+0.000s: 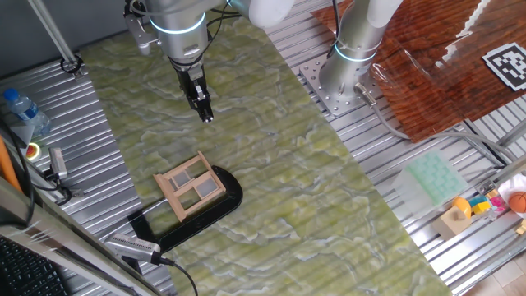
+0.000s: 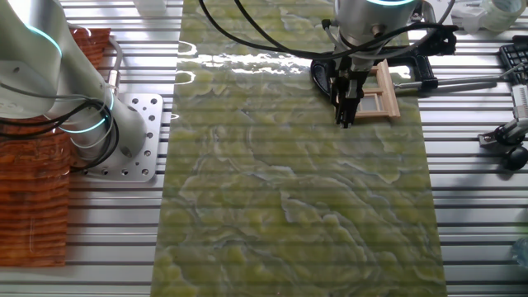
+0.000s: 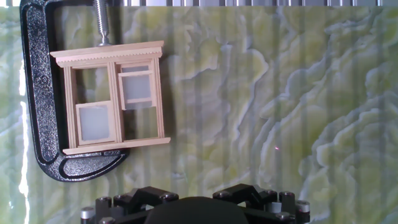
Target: Close a sliding window
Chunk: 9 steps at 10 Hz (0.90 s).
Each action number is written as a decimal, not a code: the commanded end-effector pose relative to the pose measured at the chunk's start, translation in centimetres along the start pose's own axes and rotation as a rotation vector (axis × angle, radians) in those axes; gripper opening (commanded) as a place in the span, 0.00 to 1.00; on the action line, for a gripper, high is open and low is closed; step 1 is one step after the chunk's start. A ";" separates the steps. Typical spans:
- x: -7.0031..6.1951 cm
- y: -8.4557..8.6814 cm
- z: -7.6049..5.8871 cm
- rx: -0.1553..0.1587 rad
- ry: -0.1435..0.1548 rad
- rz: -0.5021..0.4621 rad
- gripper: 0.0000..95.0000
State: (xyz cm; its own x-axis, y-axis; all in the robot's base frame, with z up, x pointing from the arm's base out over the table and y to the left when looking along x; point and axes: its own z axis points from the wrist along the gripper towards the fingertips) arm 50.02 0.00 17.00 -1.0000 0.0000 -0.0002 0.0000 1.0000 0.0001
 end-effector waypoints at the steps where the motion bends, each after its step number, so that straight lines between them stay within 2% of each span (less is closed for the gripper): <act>1: 0.0 0.0 0.0 0.000 0.000 0.000 0.00; 2: 0.0 0.0 0.0 0.016 -0.023 -0.048 0.00; 7: 0.0 0.0 0.0 0.020 -0.022 -0.046 0.00; 9: 0.1 0.2 -0.3 0.016 -0.019 -0.077 0.00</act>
State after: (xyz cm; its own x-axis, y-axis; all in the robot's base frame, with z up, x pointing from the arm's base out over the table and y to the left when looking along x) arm 50.05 0.35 17.34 -0.9965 -0.0812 -0.0189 -0.0809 0.9966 -0.0170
